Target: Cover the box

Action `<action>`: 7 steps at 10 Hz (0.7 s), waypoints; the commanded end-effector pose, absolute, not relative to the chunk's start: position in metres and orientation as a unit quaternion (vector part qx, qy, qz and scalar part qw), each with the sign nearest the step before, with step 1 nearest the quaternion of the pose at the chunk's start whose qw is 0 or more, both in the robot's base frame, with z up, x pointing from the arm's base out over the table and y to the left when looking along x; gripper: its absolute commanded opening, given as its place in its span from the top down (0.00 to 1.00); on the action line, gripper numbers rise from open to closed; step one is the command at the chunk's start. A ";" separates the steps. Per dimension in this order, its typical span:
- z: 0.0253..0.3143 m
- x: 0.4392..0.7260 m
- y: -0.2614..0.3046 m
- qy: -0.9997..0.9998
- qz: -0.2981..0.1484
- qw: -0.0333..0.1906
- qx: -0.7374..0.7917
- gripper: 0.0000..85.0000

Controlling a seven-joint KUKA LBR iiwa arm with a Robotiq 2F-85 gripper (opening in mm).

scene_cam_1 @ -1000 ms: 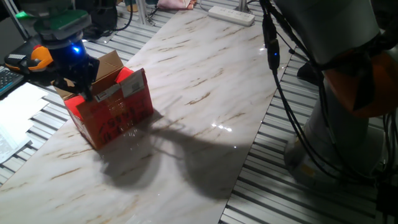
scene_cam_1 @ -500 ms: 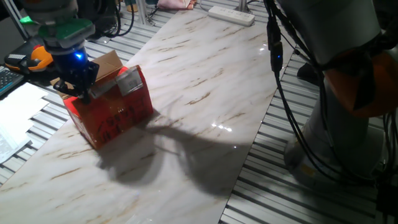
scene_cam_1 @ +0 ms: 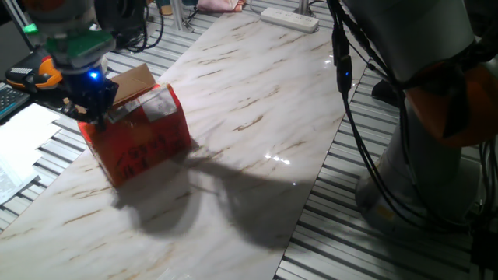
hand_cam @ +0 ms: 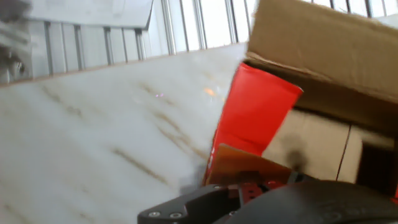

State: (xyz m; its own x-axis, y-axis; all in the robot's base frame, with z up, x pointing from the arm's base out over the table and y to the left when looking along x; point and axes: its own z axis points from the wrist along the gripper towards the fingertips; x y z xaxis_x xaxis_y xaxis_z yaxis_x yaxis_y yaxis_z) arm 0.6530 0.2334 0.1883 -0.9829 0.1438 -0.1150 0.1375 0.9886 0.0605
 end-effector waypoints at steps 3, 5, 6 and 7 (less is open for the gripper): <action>0.171 0.663 0.235 0.994 0.027 0.079 0.073 1.00; 0.160 0.668 0.235 0.993 0.031 0.087 0.071 1.00; 0.156 0.669 0.234 0.993 0.034 0.088 0.070 1.00; 0.154 0.669 0.233 0.993 0.034 0.089 0.066 1.00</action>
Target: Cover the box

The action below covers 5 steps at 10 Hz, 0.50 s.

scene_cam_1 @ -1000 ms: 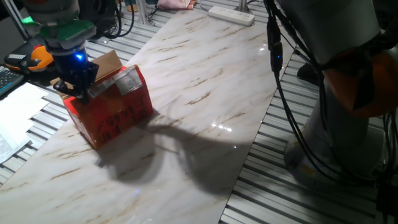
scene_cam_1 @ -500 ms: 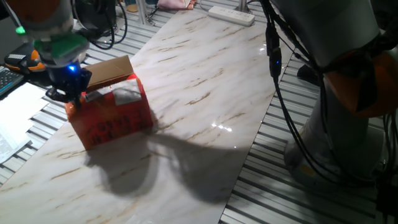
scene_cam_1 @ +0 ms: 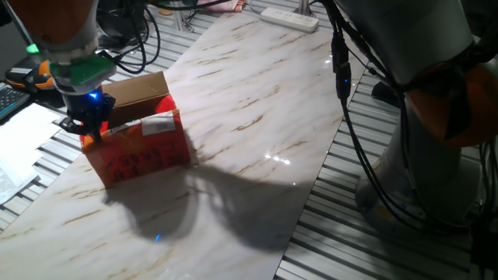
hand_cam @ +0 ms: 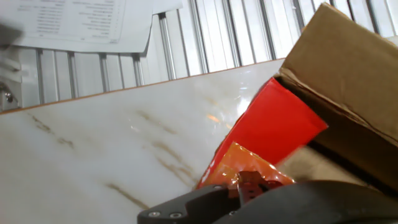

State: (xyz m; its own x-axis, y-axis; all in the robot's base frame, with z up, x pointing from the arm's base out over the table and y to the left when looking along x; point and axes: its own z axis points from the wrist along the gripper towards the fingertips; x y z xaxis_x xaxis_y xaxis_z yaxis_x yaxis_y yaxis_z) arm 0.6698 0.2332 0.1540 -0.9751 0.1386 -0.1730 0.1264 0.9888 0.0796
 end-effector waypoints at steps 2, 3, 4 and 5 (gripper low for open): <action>0.149 0.671 0.233 0.994 0.040 0.085 0.062 1.00; 0.145 0.672 0.232 0.994 0.041 0.085 0.062 1.00; 0.142 0.672 0.232 0.994 0.045 0.084 0.060 1.00; 0.141 0.672 0.232 0.994 0.048 0.083 0.060 1.00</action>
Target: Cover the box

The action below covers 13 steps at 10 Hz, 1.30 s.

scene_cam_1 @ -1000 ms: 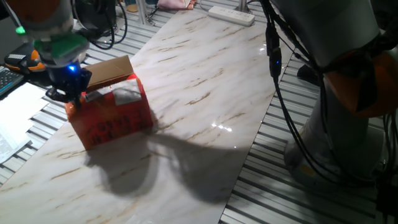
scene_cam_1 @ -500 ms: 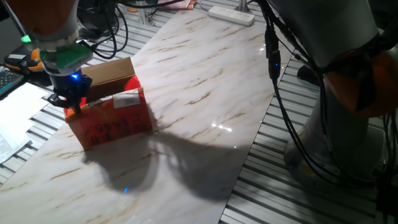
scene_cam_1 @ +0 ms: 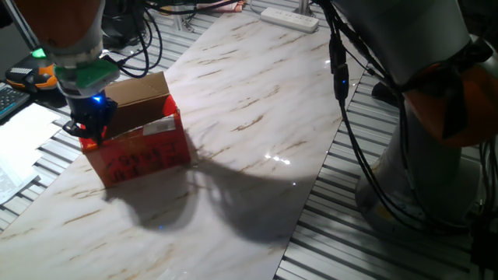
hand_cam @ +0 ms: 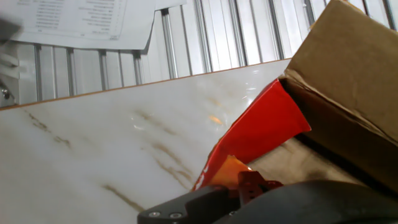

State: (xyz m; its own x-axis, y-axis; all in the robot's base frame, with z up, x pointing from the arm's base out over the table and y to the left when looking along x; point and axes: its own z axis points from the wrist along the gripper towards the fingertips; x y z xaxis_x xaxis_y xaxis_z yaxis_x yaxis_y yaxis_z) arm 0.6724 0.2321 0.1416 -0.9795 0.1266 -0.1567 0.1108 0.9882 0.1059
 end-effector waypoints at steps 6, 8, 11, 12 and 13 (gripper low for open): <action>0.185 0.670 0.223 0.995 0.071 0.025 0.064 1.00; 0.196 0.667 0.224 0.993 0.086 0.021 0.081 1.00; 0.214 0.662 0.227 0.991 0.074 0.030 0.105 1.00; 0.216 0.660 0.229 0.991 0.078 0.025 0.107 1.00; 0.219 0.659 0.230 0.990 0.085 0.019 0.108 1.00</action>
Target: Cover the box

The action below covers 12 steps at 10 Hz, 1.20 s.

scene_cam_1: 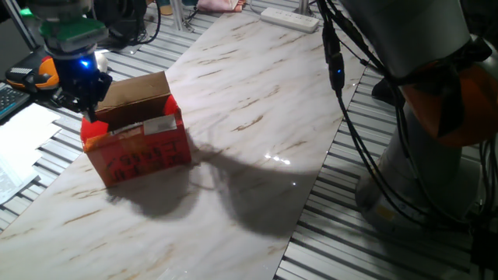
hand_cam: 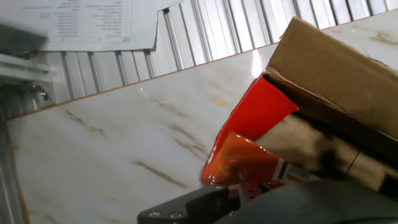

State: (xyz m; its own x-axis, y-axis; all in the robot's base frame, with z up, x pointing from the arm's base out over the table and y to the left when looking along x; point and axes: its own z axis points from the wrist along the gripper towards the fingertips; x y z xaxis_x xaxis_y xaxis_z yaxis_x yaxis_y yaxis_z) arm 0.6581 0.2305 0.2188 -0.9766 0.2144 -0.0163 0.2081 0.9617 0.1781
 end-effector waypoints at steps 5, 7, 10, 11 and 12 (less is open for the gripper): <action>0.230 0.642 0.242 0.987 0.102 0.004 0.122 1.00; 0.230 0.642 0.242 0.987 0.100 0.009 0.128 1.00; 0.230 0.642 0.242 0.986 0.086 0.025 0.138 1.00; 0.230 0.642 0.242 0.986 0.086 0.025 0.143 1.00; 0.230 0.642 0.242 0.986 0.078 0.034 0.142 1.00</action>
